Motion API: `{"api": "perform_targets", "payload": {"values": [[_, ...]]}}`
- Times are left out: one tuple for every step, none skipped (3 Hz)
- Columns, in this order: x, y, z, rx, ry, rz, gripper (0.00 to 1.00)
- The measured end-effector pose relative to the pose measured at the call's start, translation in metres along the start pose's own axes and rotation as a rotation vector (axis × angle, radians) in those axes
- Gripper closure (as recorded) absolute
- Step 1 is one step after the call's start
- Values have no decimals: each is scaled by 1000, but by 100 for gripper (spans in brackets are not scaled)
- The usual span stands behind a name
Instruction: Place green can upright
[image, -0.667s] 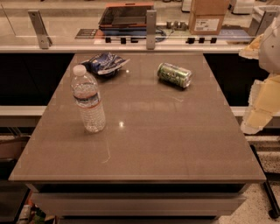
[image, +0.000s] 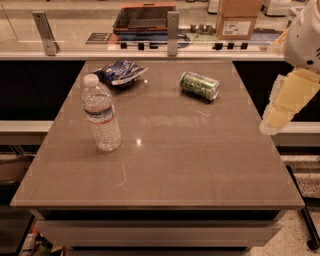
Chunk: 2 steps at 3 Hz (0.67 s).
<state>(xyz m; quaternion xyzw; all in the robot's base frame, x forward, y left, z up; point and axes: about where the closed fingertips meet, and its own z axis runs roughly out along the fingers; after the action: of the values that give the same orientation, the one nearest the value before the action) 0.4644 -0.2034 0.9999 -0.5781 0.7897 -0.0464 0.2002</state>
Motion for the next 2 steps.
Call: {"api": "perform_targets", "payload": {"values": [[-13,-25,9,13,-30,107,0],[-28,-61,24,22,-47,202,0]]}}
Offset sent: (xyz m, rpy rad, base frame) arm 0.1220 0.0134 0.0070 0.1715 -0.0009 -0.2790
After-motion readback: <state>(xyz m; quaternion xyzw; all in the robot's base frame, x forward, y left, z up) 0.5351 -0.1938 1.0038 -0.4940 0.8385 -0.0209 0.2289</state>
